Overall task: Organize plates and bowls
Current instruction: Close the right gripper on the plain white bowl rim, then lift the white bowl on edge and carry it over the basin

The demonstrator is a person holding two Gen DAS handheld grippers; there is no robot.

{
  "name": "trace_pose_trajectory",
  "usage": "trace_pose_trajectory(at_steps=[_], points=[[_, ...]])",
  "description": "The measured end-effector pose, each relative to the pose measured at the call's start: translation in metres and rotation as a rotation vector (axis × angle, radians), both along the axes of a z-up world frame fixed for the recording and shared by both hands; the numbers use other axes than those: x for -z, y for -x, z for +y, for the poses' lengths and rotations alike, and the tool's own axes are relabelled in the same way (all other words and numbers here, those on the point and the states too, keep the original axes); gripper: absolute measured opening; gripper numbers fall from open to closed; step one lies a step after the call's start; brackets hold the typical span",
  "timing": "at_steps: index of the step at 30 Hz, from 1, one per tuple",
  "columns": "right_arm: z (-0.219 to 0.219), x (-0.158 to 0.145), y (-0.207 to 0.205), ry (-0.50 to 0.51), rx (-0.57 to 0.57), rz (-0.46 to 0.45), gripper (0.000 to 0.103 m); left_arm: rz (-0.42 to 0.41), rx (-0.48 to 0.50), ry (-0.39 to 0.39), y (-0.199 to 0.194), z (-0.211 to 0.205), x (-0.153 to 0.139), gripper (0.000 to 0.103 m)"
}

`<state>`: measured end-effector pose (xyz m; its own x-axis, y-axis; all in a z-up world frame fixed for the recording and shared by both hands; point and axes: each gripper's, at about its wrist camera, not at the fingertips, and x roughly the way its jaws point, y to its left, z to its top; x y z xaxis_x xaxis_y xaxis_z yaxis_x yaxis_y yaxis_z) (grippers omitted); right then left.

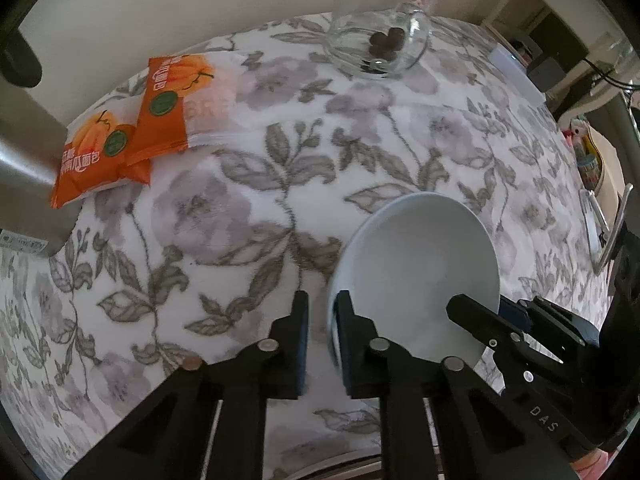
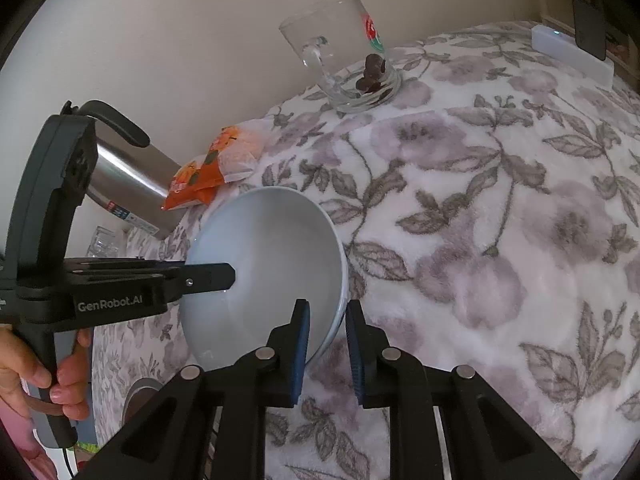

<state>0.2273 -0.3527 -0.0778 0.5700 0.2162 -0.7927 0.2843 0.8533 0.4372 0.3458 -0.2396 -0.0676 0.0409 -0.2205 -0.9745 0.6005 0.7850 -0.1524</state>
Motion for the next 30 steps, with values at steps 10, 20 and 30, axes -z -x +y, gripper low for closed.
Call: trace_pose_trajectory(at_steps=[10, 20, 30], points=[[-0.004, 0.002, 0.004, -0.042, 0.027, 0.011, 0.015, -0.028, 0.031, 0.0, 0.009, -0.005, -0.009, 0.007], [-0.004, -0.013, 0.009, -0.046, 0.032, -0.018, 0.015, -0.074, 0.027, 0.019, 0.016, -0.002, -0.03, 0.007], [0.002, -0.053, 0.022, -0.028, 0.026, -0.073, 0.014, -0.144, 0.015, 0.058, 0.037, 0.011, -0.078, 0.007]])
